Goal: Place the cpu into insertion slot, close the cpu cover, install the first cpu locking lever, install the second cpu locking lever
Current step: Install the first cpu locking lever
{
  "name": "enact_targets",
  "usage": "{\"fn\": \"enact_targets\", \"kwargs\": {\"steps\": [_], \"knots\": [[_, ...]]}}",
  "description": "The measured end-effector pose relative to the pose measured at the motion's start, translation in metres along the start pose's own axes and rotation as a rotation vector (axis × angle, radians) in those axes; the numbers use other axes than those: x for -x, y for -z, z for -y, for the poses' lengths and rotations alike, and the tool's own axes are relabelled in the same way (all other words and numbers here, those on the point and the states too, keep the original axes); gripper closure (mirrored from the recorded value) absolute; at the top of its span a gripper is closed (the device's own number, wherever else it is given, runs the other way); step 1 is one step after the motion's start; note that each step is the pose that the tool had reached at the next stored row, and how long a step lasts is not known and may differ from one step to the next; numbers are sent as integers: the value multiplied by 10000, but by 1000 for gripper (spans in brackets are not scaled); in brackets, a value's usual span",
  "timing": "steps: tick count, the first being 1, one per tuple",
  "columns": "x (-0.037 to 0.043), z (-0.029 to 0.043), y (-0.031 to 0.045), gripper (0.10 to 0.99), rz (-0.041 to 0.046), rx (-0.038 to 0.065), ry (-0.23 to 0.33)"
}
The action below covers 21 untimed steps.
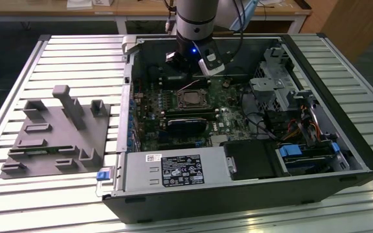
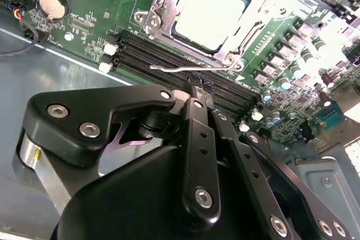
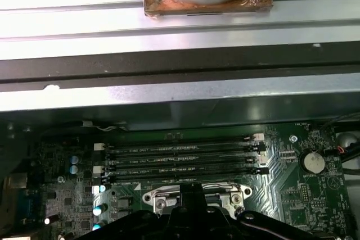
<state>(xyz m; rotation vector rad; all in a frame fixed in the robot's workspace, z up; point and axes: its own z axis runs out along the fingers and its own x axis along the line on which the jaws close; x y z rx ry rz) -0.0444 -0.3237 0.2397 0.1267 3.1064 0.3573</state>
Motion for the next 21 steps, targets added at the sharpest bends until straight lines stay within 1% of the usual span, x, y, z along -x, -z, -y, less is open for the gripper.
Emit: {"fn": "enact_targets", "kwargs": {"steps": [3,4,5,7,9,12,13,16,21], "knots": [[-1,1,-18,980,17,-203,4],[-1,0,-25,980,21,-251,5],[-1,-3,-31,980,24,-273,6],[-2,0,-43,980,80,-270,20],[-3,3,-58,980,185,-262,41],[-2,7,-74,980,407,-244,91],[-3,15,-113,980,591,-221,132],[-6,-6,-129,980,595,-269,132],[-13,-71,-157,980,601,-322,135]]}}
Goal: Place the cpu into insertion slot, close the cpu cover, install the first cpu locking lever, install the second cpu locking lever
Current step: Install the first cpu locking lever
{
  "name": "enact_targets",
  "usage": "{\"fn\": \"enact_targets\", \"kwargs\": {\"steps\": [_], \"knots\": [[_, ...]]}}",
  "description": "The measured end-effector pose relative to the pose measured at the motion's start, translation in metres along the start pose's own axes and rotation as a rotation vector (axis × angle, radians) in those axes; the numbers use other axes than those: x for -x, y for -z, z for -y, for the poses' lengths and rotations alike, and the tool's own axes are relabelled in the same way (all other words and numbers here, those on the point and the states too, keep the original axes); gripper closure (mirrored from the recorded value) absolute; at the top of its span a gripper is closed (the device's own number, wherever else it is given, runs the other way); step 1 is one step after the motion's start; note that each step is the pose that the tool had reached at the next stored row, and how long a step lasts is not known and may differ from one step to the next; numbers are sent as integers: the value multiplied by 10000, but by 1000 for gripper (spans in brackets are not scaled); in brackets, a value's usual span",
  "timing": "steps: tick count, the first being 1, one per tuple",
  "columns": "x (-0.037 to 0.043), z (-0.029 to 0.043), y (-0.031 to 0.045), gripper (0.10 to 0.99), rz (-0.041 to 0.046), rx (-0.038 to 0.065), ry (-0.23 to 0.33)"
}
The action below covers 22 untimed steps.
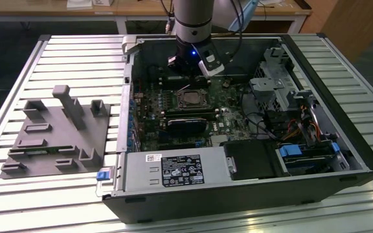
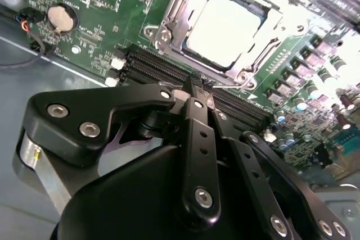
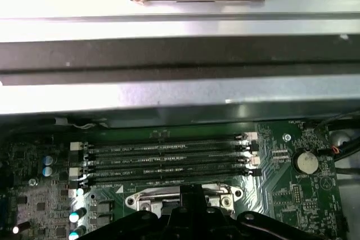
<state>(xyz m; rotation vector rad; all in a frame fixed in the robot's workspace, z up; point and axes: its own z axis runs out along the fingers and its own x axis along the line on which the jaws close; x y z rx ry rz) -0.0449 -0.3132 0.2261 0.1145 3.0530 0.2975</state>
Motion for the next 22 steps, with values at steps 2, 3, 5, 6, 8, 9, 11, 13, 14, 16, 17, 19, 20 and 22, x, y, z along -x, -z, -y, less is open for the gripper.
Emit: {"fn": "enact_targets", "kwargs": {"steps": [2,3,5,6,8,9,11,13,14,16,17,19,20,22], "knots": [[-2,-28,-8,980,0,-1,1],[-4,-41,-12,980,0,-2,1],[-6,-60,-20,980,2,-1,1],[-6,-64,-27,980,10,0,3],[-8,-64,-45,980,81,-7,17],[-9,-63,-54,980,127,-13,26],[-10,-60,-70,980,217,-22,45],[-11,-59,-82,980,299,-96,52],[-11,-58,-87,980,325,-141,30],[-15,-59,-97,980,352,-192,-63],[-18,-61,-102,980,361,-204,-108],[-25,-67,-111,980,377,-220,-186],[-27,-69,-116,980,387,-229,-231],[-28,-69,-123,980,419,-275,-381]]}}
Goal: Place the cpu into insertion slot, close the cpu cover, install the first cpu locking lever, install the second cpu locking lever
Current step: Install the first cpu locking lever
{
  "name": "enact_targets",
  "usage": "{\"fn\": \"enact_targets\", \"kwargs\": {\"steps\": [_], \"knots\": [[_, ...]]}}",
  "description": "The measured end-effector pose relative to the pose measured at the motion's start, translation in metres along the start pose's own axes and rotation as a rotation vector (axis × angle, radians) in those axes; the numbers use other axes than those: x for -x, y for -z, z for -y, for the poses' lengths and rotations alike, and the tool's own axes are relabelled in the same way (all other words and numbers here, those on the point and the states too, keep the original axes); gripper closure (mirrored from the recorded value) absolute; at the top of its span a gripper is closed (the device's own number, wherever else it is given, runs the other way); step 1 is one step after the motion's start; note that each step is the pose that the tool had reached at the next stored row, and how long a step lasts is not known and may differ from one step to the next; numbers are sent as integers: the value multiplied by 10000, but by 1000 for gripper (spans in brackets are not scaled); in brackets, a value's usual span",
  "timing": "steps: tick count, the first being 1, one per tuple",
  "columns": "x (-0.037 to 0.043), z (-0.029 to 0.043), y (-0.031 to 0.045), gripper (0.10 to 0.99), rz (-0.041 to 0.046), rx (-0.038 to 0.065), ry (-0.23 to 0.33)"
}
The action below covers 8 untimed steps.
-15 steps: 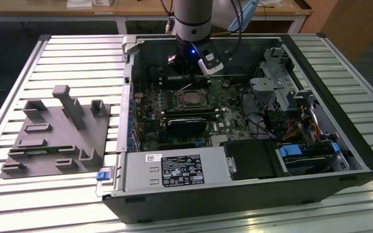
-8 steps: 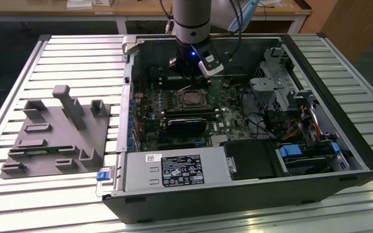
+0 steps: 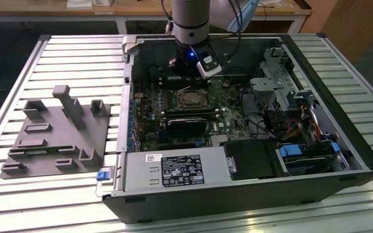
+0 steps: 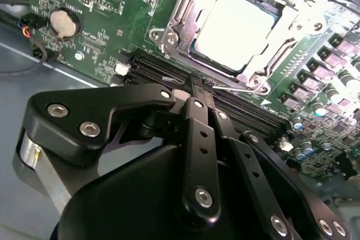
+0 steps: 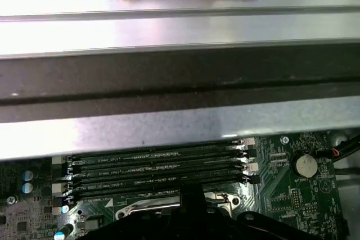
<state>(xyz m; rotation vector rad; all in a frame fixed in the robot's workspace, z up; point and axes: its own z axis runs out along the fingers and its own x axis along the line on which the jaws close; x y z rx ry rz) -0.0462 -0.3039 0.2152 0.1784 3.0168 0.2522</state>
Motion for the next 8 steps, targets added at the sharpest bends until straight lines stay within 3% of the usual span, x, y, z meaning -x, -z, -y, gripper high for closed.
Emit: {"fn": "enact_targets", "kwargs": {"steps": [8], "knots": [[-10,-53,-38,980,70,-123,-314]]}}
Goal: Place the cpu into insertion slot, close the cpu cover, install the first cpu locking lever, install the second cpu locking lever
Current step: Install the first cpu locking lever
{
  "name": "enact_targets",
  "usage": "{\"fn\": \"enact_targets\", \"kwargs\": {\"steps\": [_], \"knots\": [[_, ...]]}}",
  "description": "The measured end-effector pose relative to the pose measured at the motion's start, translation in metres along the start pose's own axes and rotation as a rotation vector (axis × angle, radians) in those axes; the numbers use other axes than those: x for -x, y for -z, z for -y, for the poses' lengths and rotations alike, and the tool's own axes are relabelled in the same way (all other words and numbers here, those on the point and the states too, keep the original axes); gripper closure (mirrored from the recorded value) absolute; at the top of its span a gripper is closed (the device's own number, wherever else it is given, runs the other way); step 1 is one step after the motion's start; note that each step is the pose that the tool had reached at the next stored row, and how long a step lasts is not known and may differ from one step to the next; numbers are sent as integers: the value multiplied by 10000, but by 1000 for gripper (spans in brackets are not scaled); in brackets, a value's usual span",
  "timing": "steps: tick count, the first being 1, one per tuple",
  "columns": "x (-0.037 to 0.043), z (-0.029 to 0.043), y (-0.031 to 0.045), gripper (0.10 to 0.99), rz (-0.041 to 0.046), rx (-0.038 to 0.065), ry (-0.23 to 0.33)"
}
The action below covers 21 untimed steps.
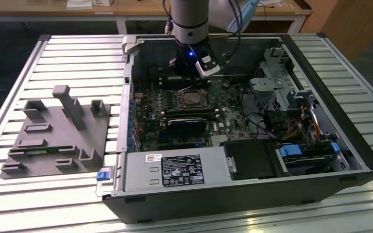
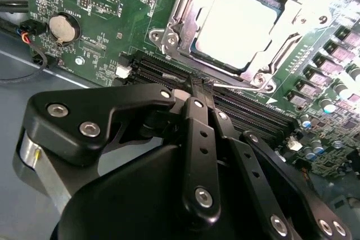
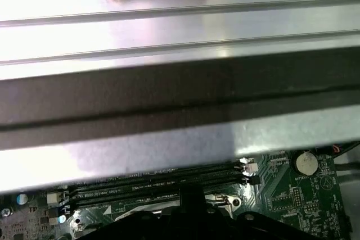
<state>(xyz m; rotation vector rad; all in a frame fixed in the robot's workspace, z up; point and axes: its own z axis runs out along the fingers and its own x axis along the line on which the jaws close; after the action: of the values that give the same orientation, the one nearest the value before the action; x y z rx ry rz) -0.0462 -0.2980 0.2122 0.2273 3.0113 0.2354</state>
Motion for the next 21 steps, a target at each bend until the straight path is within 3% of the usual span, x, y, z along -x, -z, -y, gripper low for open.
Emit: {"fn": "enact_targets", "kwargs": {"steps": [4,7,21], "knots": [[-6,-28,-18,980,33,-163,-37],[-8,-26,-32,980,66,-227,-167],[-24,-77,-101,980,167,-344,-607]]}}
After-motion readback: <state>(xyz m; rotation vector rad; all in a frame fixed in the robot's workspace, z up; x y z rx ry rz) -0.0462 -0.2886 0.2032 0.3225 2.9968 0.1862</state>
